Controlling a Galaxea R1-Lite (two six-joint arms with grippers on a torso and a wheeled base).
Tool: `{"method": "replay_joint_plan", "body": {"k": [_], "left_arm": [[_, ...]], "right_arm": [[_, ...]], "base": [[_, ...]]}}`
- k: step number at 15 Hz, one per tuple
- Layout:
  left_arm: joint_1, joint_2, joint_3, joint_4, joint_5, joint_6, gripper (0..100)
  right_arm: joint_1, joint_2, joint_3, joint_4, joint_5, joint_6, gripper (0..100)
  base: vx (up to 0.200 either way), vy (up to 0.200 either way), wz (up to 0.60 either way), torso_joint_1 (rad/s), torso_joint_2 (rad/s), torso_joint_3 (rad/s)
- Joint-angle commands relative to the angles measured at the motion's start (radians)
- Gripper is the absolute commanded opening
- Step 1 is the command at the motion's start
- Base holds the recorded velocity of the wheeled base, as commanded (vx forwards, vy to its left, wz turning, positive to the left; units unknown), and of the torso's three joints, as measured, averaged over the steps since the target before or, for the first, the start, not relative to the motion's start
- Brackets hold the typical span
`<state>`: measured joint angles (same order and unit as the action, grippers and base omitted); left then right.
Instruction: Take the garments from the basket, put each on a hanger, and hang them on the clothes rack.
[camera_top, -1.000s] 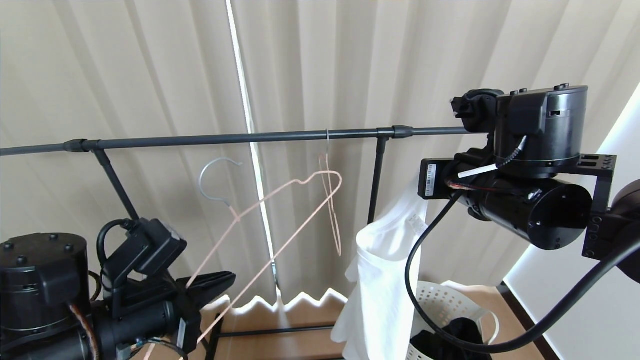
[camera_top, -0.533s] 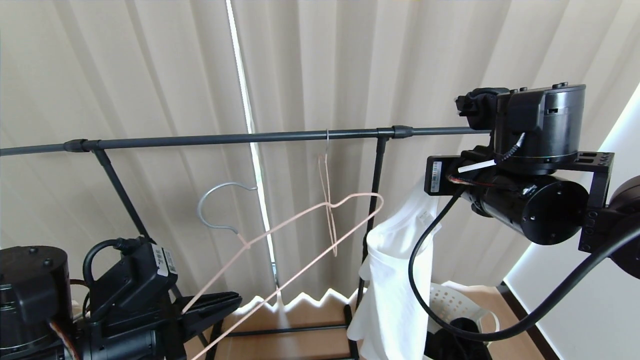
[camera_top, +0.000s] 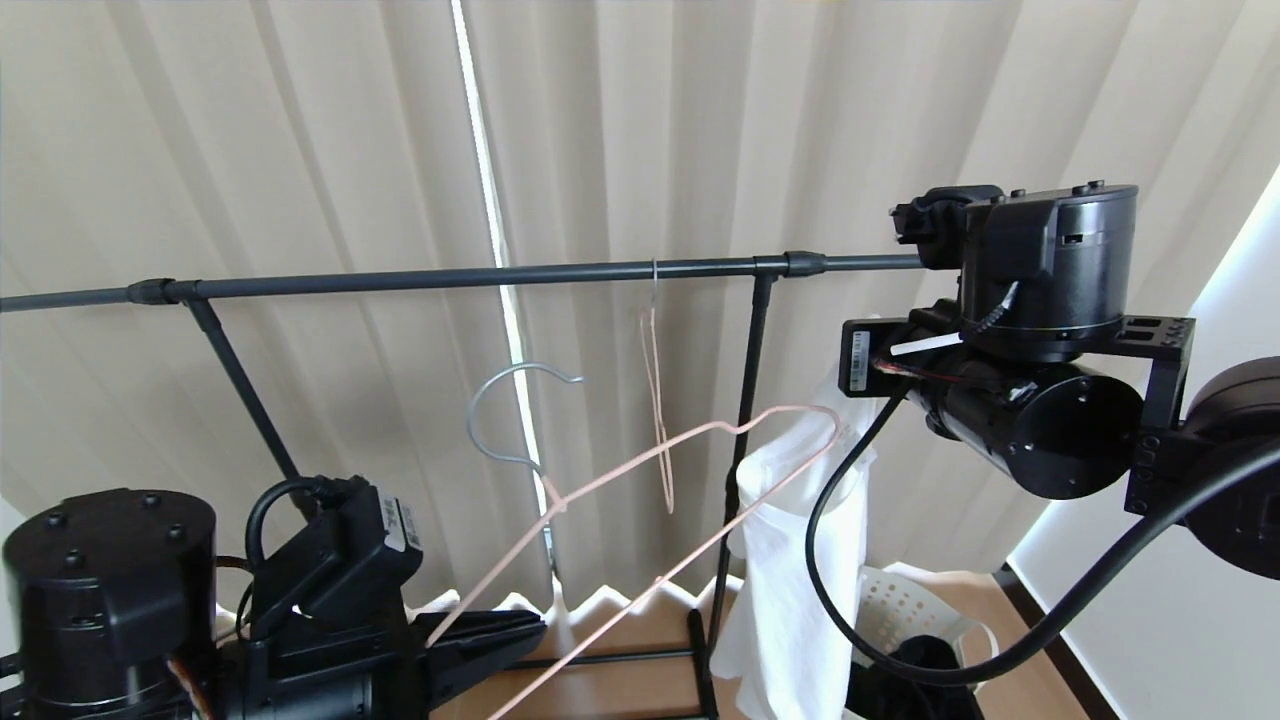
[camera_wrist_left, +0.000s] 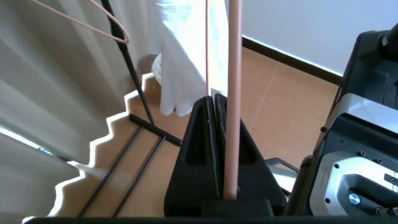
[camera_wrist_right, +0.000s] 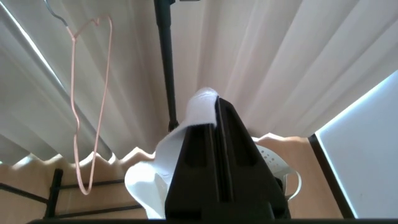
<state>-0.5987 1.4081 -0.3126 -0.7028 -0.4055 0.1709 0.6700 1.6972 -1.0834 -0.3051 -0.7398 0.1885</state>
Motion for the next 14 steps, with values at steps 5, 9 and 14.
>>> {"method": "replay_joint_plan", "body": {"k": [5, 9, 14], "left_arm": [[-0.021, 0.097, -0.056, -0.063, 0.001, -0.073, 0], [-0.026, 0.141, -0.06, -0.127, 0.004, -0.097, 0], [-0.036, 0.184, -0.099, -0.149, 0.062, -0.125, 0]], "right_arm": [[0.016, 0.015, 0.003, 0.0, 0.0, 0.0, 0], [0.031, 0.015, 0.011, -0.002, -0.004, 0.0, 0], [0.043, 0.015, 0.017, -0.002, -0.033, -0.001, 0]], "base": [[0.0, 0.0, 0.0, 0.0, 0.0, 0.0], [0.0, 0.0, 0.0, 0.0, 0.0, 0.0], [0.0, 0.0, 0.0, 0.0, 0.0, 0.0]]}}
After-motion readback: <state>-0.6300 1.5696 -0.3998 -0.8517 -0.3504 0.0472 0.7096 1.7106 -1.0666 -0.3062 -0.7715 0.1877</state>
